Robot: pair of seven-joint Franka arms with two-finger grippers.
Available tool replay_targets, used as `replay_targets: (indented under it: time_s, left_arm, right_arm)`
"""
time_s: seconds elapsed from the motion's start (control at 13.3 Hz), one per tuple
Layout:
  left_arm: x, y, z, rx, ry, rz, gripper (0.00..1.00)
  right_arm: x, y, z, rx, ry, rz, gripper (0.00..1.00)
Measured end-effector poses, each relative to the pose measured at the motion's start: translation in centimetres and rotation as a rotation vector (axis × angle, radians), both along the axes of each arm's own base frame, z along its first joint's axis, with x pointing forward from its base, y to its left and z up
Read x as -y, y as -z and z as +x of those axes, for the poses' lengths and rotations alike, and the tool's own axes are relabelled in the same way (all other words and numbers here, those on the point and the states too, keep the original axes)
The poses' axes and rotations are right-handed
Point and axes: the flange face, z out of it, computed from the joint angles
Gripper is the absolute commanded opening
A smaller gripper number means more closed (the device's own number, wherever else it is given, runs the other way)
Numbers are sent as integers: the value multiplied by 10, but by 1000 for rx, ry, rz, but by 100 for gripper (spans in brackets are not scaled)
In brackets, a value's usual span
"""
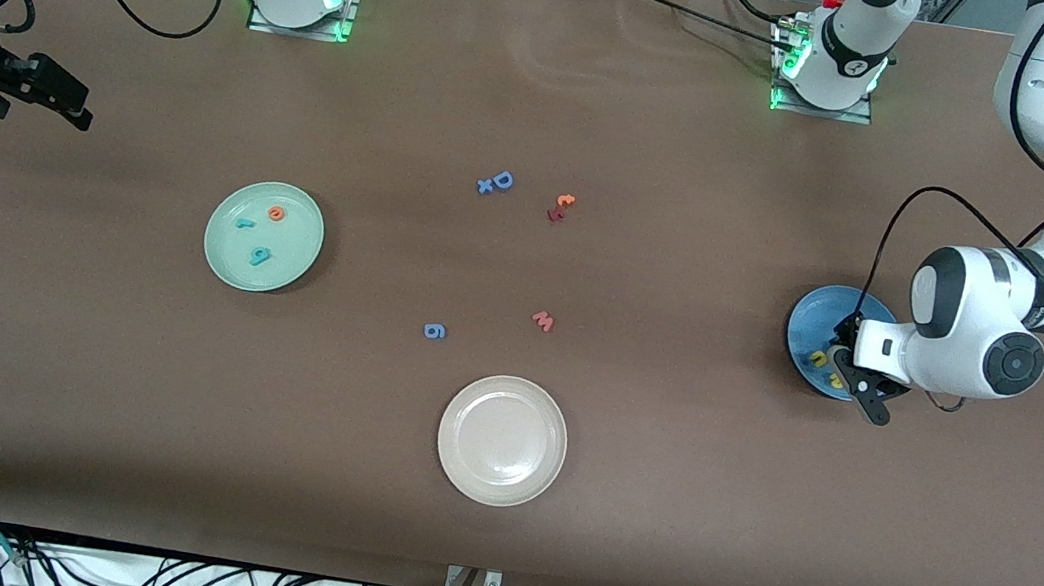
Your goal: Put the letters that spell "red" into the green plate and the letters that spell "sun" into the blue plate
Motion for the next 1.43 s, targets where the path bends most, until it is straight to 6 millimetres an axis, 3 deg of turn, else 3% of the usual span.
replay_targets:
  time_s: [0.15,0.23,0.45,0.75,1.05,1.2,1.43]
  left_arm:
    - [0,-14,8,40,-3,2,100]
    - [1,-35,16,80,-16,3,100]
    - [10,-121,26,163,-148,9,100]
    - [38,-234,-1,146,-436,26,100]
    - [39,-324,-18,113,-619,94,100]
    - [44,-347,-19,130,-648,115,100]
    - [47,-345,-18,125,-656,122,100]
  right_arm:
    - [0,0,0,0,0,0,100]
    - [0,0,0,0,0,0,100]
    - [0,0,0,0,0,0,100]
    - [0,0,0,0,0,0,100]
    - [0,0,0,0,0,0,100]
    - [0,0,0,0,0,0,100]
    - [-1,0,0,2,-2,0,100]
